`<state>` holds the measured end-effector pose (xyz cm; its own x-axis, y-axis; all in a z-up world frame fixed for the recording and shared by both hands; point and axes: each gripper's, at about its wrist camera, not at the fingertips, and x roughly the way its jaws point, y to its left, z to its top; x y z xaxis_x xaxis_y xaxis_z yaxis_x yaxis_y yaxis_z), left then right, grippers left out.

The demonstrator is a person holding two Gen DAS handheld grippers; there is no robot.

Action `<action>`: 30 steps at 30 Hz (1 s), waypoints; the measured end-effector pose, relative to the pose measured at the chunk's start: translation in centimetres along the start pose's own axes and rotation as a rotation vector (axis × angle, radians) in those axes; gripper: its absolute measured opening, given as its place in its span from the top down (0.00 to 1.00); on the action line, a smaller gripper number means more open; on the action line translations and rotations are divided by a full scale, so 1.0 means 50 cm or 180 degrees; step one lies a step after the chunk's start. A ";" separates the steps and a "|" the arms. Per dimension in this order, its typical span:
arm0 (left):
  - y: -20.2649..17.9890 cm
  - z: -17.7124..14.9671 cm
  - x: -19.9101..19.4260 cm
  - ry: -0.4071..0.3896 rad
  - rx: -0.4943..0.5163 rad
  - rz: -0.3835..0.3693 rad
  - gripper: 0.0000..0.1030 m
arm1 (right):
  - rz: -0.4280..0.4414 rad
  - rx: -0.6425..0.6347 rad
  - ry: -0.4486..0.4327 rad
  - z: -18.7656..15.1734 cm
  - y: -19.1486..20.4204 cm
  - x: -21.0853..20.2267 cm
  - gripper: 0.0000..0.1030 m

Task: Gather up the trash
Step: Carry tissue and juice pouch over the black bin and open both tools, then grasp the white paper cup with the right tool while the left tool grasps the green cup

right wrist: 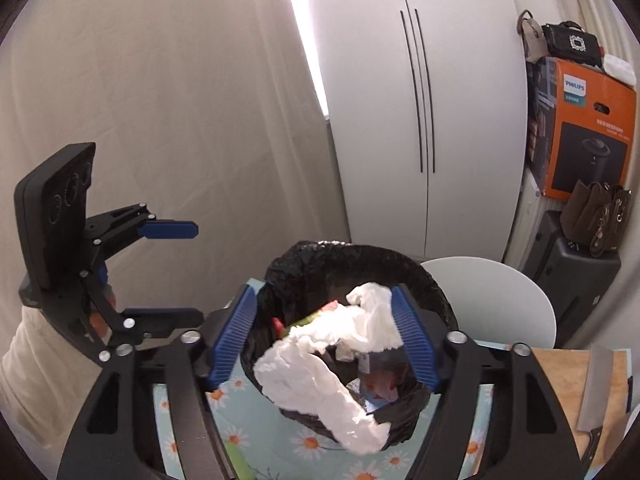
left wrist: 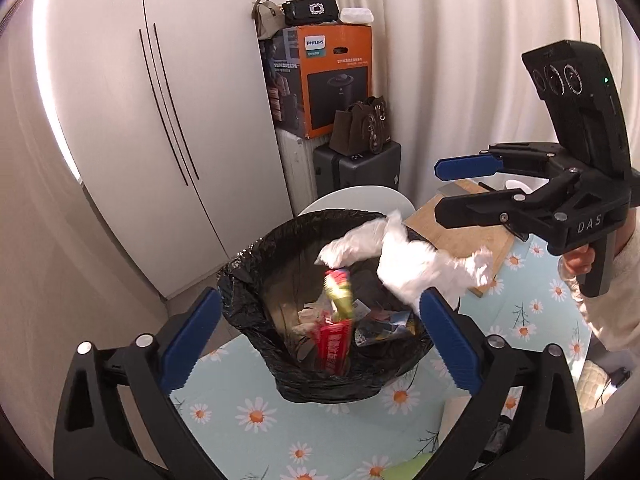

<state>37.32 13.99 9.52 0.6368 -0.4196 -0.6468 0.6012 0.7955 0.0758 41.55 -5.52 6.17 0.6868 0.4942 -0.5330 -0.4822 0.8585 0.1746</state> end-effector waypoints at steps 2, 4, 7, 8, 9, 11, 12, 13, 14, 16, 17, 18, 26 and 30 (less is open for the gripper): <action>0.004 -0.029 0.016 0.0039 -0.0113 0.0002 0.05 | 0.0017 0.0008 0.0095 -0.021 -0.008 0.019 0.27; 0.005 -0.057 0.032 0.0155 -0.0172 0.0103 0.05 | -0.0090 -0.0013 0.0172 -0.043 -0.010 0.032 0.22; 0.007 -0.091 0.035 0.0236 -0.0267 0.0147 0.06 | -0.0170 -0.0092 0.0291 -0.067 -0.004 0.042 0.18; 0.008 -0.101 0.031 0.0237 -0.0314 0.0130 0.06 | -0.0186 -0.0118 0.0319 -0.071 -0.001 0.043 0.18; 0.008 -0.110 0.026 0.0227 -0.0367 0.0109 0.06 | -0.0195 -0.0136 0.0347 -0.075 0.001 0.043 0.18; 0.009 -0.126 0.017 0.0225 -0.0456 0.0102 0.06 | -0.0200 -0.0162 0.0366 -0.081 0.007 0.037 0.17; 0.009 -0.134 0.015 0.0248 -0.0490 0.0110 0.06 | -0.0194 -0.0167 0.0366 -0.085 0.009 0.030 0.17; 0.010 -0.144 0.009 0.0268 -0.0524 0.0105 0.06 | -0.0187 -0.0173 0.0368 -0.087 0.015 0.026 0.17; 0.008 -0.151 0.005 0.0285 -0.0555 0.0093 0.06 | -0.0189 -0.0181 0.0363 -0.090 0.021 0.021 0.17; 0.004 -0.169 -0.009 0.0286 -0.0593 0.0099 0.06 | -0.0168 -0.0179 0.0358 -0.096 0.029 0.011 0.17; 0.000 -0.177 -0.016 0.0284 -0.0597 0.0112 0.06 | -0.0166 -0.0176 0.0355 -0.098 0.032 0.006 0.17; -0.002 -0.183 -0.022 0.0288 -0.0605 0.0127 0.06 | -0.0176 -0.0174 0.0355 -0.101 0.036 0.003 0.17; -0.025 -0.253 -0.058 0.0427 -0.0700 0.0112 0.06 | -0.0195 -0.0175 0.0483 -0.146 0.080 -0.012 0.17; -0.046 -0.288 -0.063 0.0518 -0.0690 0.0089 0.06 | -0.0189 -0.0200 0.0561 -0.176 0.102 -0.019 0.17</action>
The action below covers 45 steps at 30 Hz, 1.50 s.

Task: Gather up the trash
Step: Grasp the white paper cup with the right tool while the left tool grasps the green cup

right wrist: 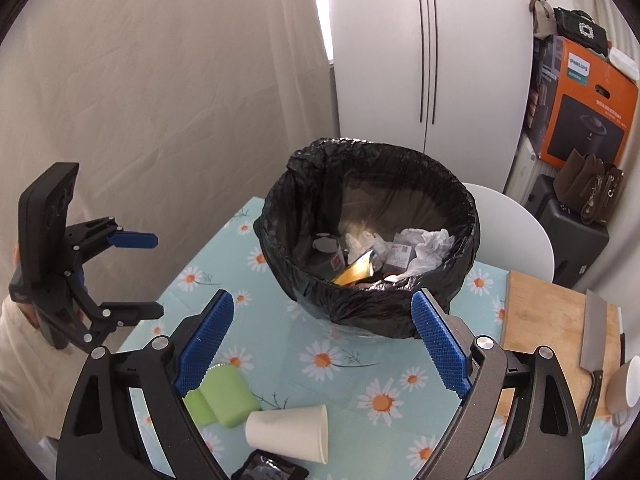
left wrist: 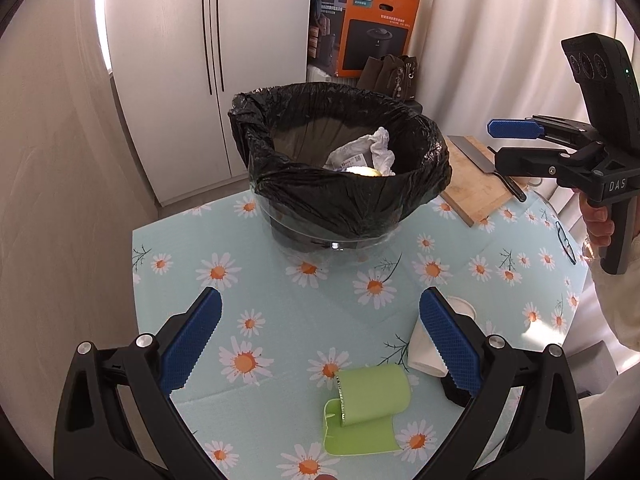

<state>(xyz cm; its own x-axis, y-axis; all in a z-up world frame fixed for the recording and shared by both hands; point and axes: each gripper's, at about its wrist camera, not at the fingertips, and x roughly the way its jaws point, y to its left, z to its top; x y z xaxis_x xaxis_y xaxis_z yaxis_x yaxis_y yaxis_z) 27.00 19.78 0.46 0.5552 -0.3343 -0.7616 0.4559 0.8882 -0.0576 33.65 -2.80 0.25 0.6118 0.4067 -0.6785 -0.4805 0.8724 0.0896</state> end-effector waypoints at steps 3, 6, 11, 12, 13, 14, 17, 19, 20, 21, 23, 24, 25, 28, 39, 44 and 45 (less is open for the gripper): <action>-0.011 -0.030 0.004 0.0080 0.0039 -0.0019 0.06 | -0.0004 -0.0005 0.0050 -0.020 0.016 -0.001 0.17; -0.022 -0.061 0.009 0.0187 0.0092 -0.0007 0.06 | -0.0009 0.0007 0.0096 -0.035 0.028 0.000 0.17; -0.035 -0.108 0.020 0.0316 0.0110 -0.0076 0.06 | -0.0015 0.0017 0.0174 -0.069 0.051 0.003 0.17; -0.037 -0.117 0.022 0.0333 0.0115 -0.0088 0.06 | -0.0009 0.0021 0.0190 -0.075 0.054 0.005 0.17; -0.040 -0.126 0.025 0.0349 0.0119 -0.0102 0.06 | -0.0010 0.0024 0.0210 -0.082 0.058 0.007 0.17; -0.043 -0.133 0.028 0.0370 0.0123 -0.0112 0.06 | -0.0015 0.0026 0.0228 -0.090 0.062 0.009 0.17; -0.052 -0.152 0.038 0.0440 0.0141 -0.0132 0.06 | -0.0014 0.0053 0.0300 -0.116 0.067 0.019 0.17; -0.061 -0.164 0.045 0.0478 0.0154 -0.0158 0.06 | -0.0016 0.0064 0.0354 -0.135 0.069 0.028 0.17; -0.065 -0.170 0.047 0.0493 0.0160 -0.0183 0.06 | -0.0013 0.0071 0.0384 -0.144 0.071 0.032 0.17; -0.068 -0.175 0.050 0.0506 0.0172 -0.0204 0.06 | -0.0018 0.0076 0.0407 -0.154 0.073 0.038 0.17; -0.076 -0.184 0.055 0.0528 0.0212 -0.0236 0.06 | -0.0027 0.0107 0.0461 -0.173 0.074 0.051 0.17; -0.079 -0.189 0.058 0.0540 0.0227 -0.0260 0.06 | -0.0030 0.0122 0.0487 -0.183 0.074 0.058 0.17; -0.082 -0.192 0.061 0.0552 0.0232 -0.0290 0.06 | -0.0036 0.0133 0.0514 -0.192 0.074 0.065 0.17; -0.088 -0.200 0.071 0.0593 0.0225 -0.0430 0.06 | -0.0050 0.0145 0.0613 -0.221 0.075 0.088 0.17; -0.111 -0.219 0.111 0.0777 0.0163 -0.0436 0.06 | 0.0076 0.0069 0.0985 -0.290 0.070 0.178 0.17; -0.114 -0.219 0.123 0.0843 0.0023 -0.0400 0.06 | 0.0123 -0.0213 0.1168 -0.300 0.086 0.217 0.17; -0.115 -0.219 0.124 0.0841 -0.0013 -0.0415 0.06 | 0.0098 -0.0303 0.1176 -0.302 0.093 0.222 0.17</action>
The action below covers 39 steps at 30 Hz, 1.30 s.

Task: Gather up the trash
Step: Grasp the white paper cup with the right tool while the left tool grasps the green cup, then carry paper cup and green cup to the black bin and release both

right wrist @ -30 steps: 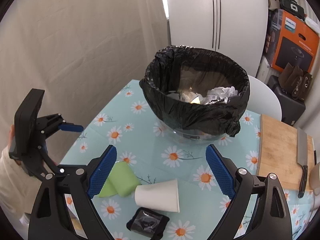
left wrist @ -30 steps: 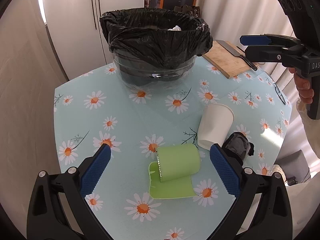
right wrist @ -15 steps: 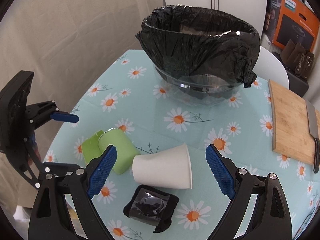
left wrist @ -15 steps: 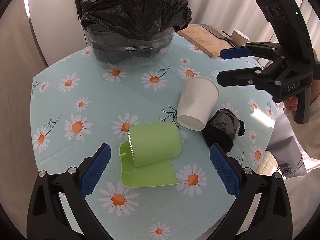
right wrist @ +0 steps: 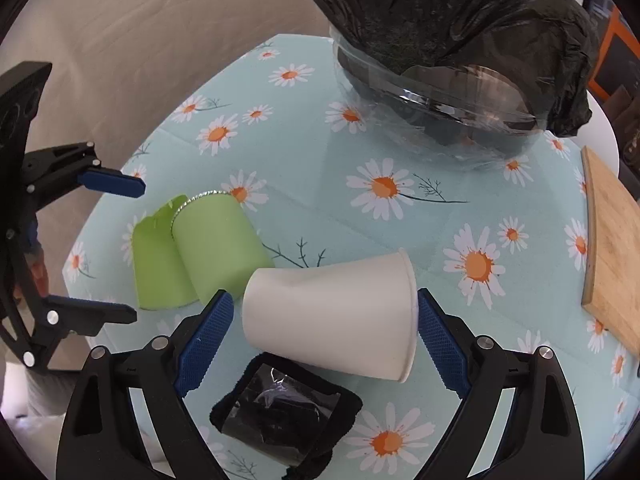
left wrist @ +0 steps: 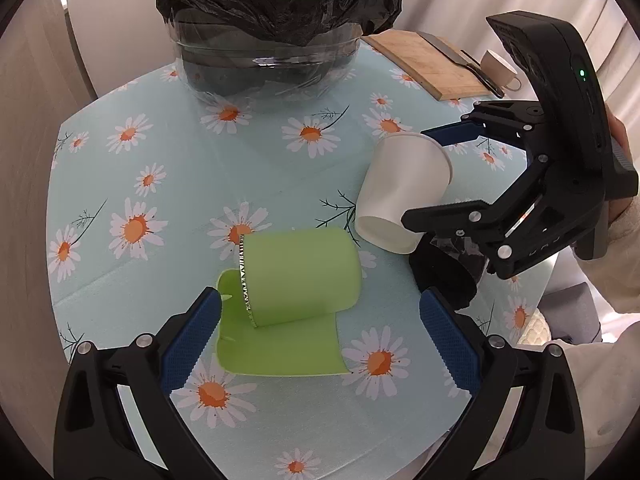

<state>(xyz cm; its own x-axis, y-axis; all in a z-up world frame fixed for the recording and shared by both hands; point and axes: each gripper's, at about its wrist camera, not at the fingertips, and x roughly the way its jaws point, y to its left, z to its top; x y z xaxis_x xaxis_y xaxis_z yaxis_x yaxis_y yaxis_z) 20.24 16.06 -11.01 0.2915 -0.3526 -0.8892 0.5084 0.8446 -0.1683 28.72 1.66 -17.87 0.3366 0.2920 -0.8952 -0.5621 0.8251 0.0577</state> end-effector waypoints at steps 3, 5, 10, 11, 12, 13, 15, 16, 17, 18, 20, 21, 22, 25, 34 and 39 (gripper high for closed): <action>0.002 0.002 0.002 -0.0039 -0.0106 0.0009 0.06 | -0.0025 -0.0125 0.0081 0.002 0.011 0.017 0.19; 0.003 0.005 0.005 -0.0062 -0.0185 -0.0010 0.06 | -0.0008 -0.0150 0.0093 0.005 0.006 0.017 0.19; 0.008 0.010 0.023 -0.0053 -0.0318 -0.0017 0.06 | 0.0140 -0.0099 0.0068 -0.001 -0.035 -0.009 0.19; 0.009 0.013 0.030 -0.0049 -0.0338 -0.0010 0.06 | 0.0147 -0.0078 0.0053 -0.004 -0.046 -0.017 0.19; 0.009 0.016 0.035 -0.0050 -0.0350 -0.0001 0.06 | 0.0148 -0.0057 0.0037 -0.007 -0.058 -0.023 0.19; 0.010 0.018 0.040 -0.0039 -0.0362 0.0004 0.06 | 0.0148 -0.0029 0.0025 -0.011 -0.070 -0.030 0.19; 0.013 0.022 0.054 0.0009 -0.0395 0.0021 0.06 | 0.0146 0.0031 -0.0005 -0.020 -0.093 -0.042 0.19; 0.017 0.026 0.063 0.0037 -0.0412 0.0055 0.06 | 0.0145 0.0058 -0.0018 -0.025 -0.103 -0.049 0.19; 0.019 0.026 0.069 0.0064 -0.0430 0.0072 0.06 | 0.0140 0.0079 -0.0024 -0.030 -0.113 -0.054 0.19; 0.021 0.025 0.074 0.0091 -0.0443 0.0085 0.06 | 0.0125 0.0096 -0.0030 -0.035 -0.121 -0.059 0.19; 0.020 0.024 0.082 0.0134 -0.0442 0.0131 0.06 | 0.0123 0.0140 -0.0041 -0.042 -0.137 -0.065 0.19; 0.020 0.023 0.086 0.0163 -0.0436 0.0132 0.06 | 0.0134 0.0162 -0.0044 -0.047 -0.144 -0.069 0.19; 0.020 0.022 0.090 0.0195 -0.0422 0.0141 0.06 | 0.0139 0.0183 -0.0047 -0.050 -0.151 -0.071 0.19; 0.015 0.024 0.102 0.0254 -0.0355 0.0265 0.06 | 0.0157 0.0212 -0.0053 -0.059 -0.163 -0.077 0.19; -0.008 0.039 0.143 0.0400 -0.0229 0.0519 0.20 | 0.0190 0.0221 -0.0048 -0.075 -0.178 -0.079 0.19; -0.007 0.042 0.119 0.0291 -0.0397 0.0398 0.21 | 0.0200 0.0249 -0.0069 -0.083 -0.195 -0.085 0.19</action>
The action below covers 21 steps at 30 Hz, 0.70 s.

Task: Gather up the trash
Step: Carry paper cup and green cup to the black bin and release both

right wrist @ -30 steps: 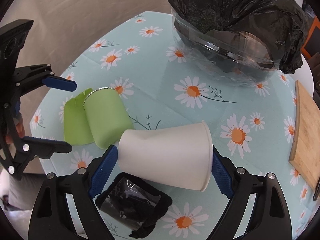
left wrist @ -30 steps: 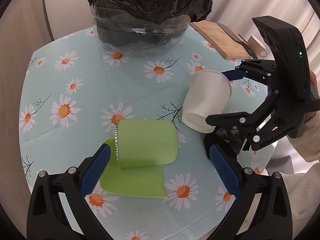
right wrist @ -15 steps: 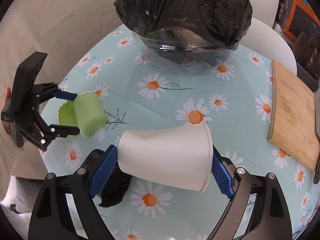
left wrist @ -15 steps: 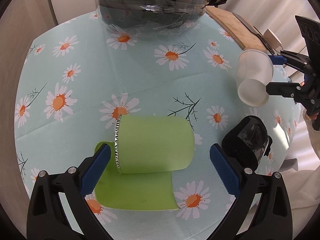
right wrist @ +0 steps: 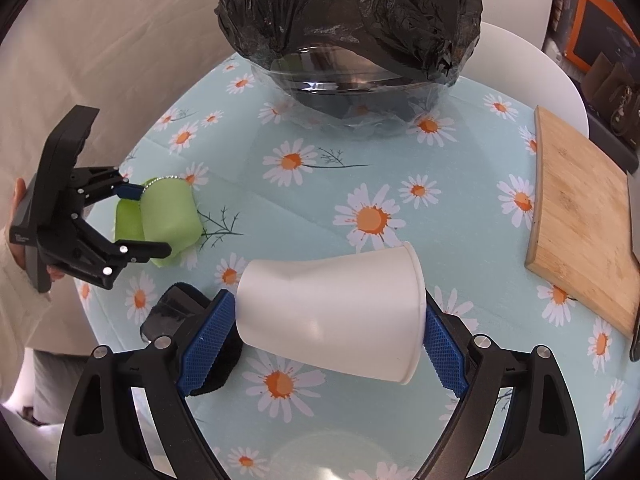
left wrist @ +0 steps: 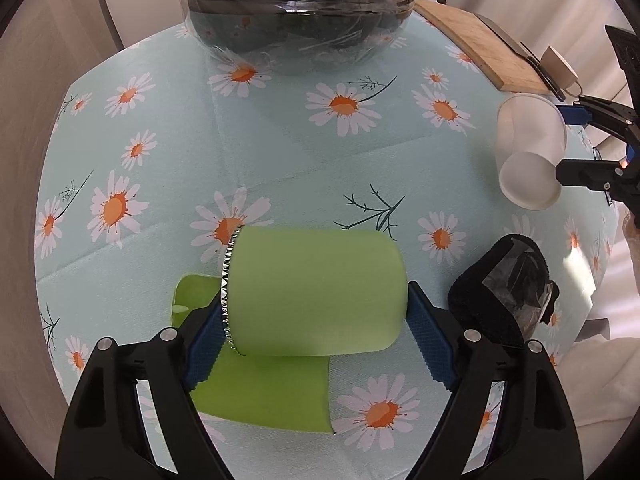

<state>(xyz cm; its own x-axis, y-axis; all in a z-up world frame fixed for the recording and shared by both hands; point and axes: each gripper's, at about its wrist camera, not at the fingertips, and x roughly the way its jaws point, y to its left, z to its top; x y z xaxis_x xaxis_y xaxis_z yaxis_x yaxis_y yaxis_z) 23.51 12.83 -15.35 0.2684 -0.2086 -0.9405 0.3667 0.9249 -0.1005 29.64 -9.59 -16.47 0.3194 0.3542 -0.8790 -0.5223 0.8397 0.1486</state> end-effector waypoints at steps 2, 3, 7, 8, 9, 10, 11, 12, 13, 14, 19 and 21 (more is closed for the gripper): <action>-0.004 0.001 -0.014 -0.0037 -0.0023 0.0011 0.21 | 0.0012 0.0004 -0.0014 -0.001 -0.007 -0.003 0.19; -0.007 0.002 -0.020 -0.0044 -0.0012 0.0035 0.21 | 0.0022 0.0004 -0.0025 -0.001 -0.010 -0.005 0.19; -0.021 0.006 -0.040 -0.0049 0.0026 0.0114 0.21 | 0.0080 -0.0034 -0.0064 0.003 -0.016 -0.017 0.19; -0.026 0.008 -0.045 -0.0055 0.0035 0.0146 0.21 | 0.0089 -0.0060 -0.0072 0.004 -0.016 -0.022 0.19; -0.031 0.011 -0.051 -0.0071 0.0049 0.0171 0.21 | 0.0107 -0.0085 -0.0082 0.006 -0.016 -0.027 0.19; -0.036 0.013 -0.058 -0.0093 0.0064 0.0181 0.21 | 0.0111 -0.0110 -0.0098 0.008 -0.016 -0.033 0.19; -0.041 0.016 -0.065 -0.0122 0.0078 0.0196 0.21 | 0.0106 -0.0133 -0.0116 0.010 -0.016 -0.039 0.19; -0.044 0.018 -0.073 -0.0145 0.0086 0.0213 0.21 | 0.0114 -0.0153 -0.0131 0.011 -0.018 -0.045 0.19; -0.049 0.021 -0.079 -0.0160 0.0089 0.0224 0.21 | 0.0120 -0.0168 -0.0152 0.012 -0.019 -0.052 0.19; -0.054 0.024 -0.088 -0.0191 0.0098 0.0252 0.21 | 0.0123 -0.0180 -0.0176 0.013 -0.020 -0.059 0.19; -0.068 0.036 -0.138 -0.0371 0.0052 0.0331 0.21 | 0.0174 -0.0184 -0.0280 0.010 -0.035 -0.091 0.19; -0.073 0.038 -0.158 -0.0443 0.0036 0.0345 0.21 | 0.0163 -0.0182 -0.0310 0.007 -0.041 -0.099 0.19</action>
<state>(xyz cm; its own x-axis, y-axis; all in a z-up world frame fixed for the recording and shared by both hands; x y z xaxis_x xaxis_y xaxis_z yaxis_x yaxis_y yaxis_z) 21.76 10.50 -6.90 0.4272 -0.1505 -0.8915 0.3386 0.9409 0.0034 29.42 -12.92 -12.26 0.3650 0.4366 -0.8223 -0.5833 0.7956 0.1636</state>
